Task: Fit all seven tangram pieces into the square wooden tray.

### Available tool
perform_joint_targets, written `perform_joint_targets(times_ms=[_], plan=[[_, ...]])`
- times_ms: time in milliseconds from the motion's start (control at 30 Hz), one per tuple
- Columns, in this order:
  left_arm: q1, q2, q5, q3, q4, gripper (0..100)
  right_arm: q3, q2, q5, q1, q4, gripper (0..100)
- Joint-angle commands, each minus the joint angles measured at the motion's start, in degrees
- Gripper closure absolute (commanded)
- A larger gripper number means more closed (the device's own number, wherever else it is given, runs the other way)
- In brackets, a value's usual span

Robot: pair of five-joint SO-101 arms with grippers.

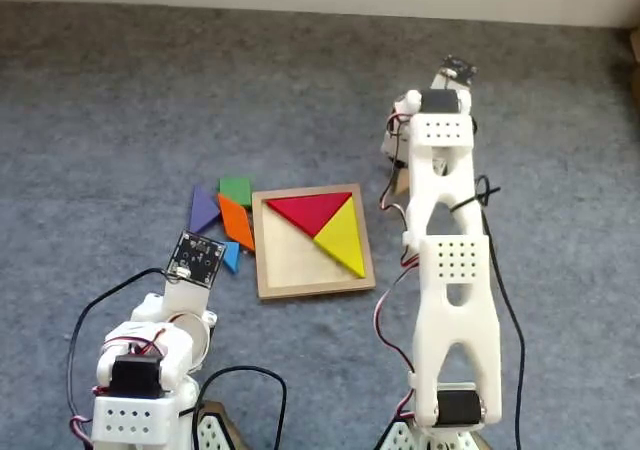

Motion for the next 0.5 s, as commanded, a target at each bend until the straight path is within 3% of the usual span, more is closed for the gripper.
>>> perform_joint_targets(times_ms=[0,467], plan=[[0.31,-1.45,0.44,1.10,0.26,95,-6.90,0.40,-0.53,-0.75,5.14,80.7],[0.31,-1.45,0.44,1.10,0.26,95,-8.13,0.13,2.81,-1.27,6.37,80.7]])
